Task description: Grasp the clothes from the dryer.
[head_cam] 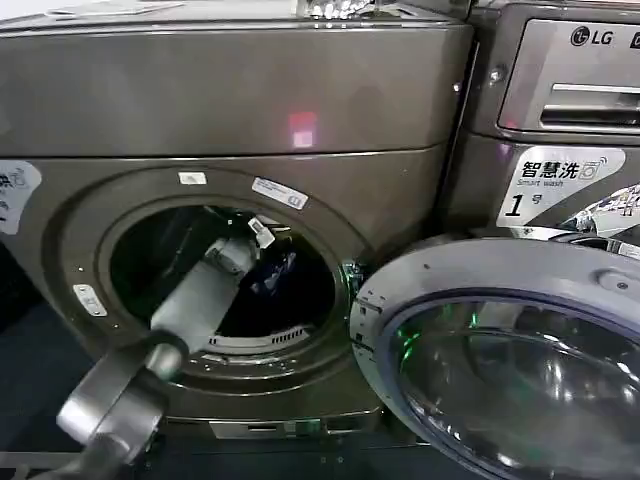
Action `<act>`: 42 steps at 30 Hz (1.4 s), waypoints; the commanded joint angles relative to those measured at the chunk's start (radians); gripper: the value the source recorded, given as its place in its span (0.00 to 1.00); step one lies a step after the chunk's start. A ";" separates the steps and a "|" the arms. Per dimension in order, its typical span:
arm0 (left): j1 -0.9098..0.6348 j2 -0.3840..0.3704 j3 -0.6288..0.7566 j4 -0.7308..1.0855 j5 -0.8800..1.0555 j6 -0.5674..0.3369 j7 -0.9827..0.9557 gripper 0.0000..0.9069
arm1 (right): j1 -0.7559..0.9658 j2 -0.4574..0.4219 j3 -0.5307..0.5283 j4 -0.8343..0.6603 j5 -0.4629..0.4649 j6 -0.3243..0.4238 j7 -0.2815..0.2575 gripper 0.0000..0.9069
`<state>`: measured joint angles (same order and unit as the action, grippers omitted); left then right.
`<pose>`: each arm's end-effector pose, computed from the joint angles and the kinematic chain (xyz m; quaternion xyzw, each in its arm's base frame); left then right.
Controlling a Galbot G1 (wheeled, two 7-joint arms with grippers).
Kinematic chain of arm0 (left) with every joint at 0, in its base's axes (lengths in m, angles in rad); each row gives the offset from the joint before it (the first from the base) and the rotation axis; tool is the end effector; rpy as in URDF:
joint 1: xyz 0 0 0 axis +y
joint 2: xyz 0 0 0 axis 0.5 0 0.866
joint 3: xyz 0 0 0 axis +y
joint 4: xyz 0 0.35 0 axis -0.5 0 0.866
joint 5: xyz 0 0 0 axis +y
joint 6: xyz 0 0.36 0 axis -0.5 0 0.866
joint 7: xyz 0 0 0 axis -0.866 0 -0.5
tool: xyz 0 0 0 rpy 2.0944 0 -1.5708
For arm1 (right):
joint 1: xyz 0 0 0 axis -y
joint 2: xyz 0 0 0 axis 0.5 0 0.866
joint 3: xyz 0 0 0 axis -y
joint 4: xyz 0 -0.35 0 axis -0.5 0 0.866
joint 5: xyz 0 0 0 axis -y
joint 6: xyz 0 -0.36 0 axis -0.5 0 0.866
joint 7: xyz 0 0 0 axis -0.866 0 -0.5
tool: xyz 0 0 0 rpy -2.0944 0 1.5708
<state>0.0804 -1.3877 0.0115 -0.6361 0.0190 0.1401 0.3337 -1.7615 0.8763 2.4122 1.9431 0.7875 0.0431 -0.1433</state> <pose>0.6385 0.0092 -0.2170 -0.2196 -0.9316 -0.2633 0.1204 -0.0559 -0.3849 0.0955 0.3772 0.7824 -0.3316 0.3684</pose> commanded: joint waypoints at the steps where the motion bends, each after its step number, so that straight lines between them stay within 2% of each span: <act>1: 0.141 -0.014 -0.211 -0.251 -0.208 -0.086 -0.301 0.00 | 0.001 -0.004 -0.006 0.002 -0.003 0.000 0.000 1.00; 4: 0.171 -0.020 -0.234 -0.305 -0.261 -0.155 -0.391 0.00 | 0.001 -0.006 -0.006 0.003 -0.003 0.000 0.000 1.00; 14: 0.345 -0.049 -0.343 -0.558 -0.267 -0.267 -0.605 0.00 | -0.014 -0.012 0.016 -0.002 0.006 0.004 0.007 1.00; 21: 0.514 -0.050 -0.354 -0.736 -0.231 -0.261 -0.646 0.00 | -0.035 -0.017 0.040 -0.008 0.013 0.016 0.025 1.00; 25: 0.586 -0.026 -0.332 -0.786 -0.220 -0.227 -0.618 0.00 | -0.042 -0.022 0.056 -0.015 0.013 0.015 0.033 1.00; 28: 0.599 -0.019 -0.323 -0.789 -0.210 -0.210 -0.597 0.00 | -0.040 -0.022 0.061 -0.018 0.013 0.000 0.031 1.00; 31: 0.590 -0.027 -0.323 -0.777 -0.212 -0.208 -0.599 0.00 | -0.042 -0.025 0.057 -0.018 0.029 0.020 0.046 1.00; 42: 0.559 -0.032 -0.320 -0.735 -0.200 -0.157 -0.537 0.00 | -0.049 -0.033 0.079 -0.032 0.029 0.023 0.039 1.00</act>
<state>0.6262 -1.4210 -0.3071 -1.3649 -0.1854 -0.0428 -0.2326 -1.8107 0.8429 2.4856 1.9120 0.8123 0.0628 -0.1062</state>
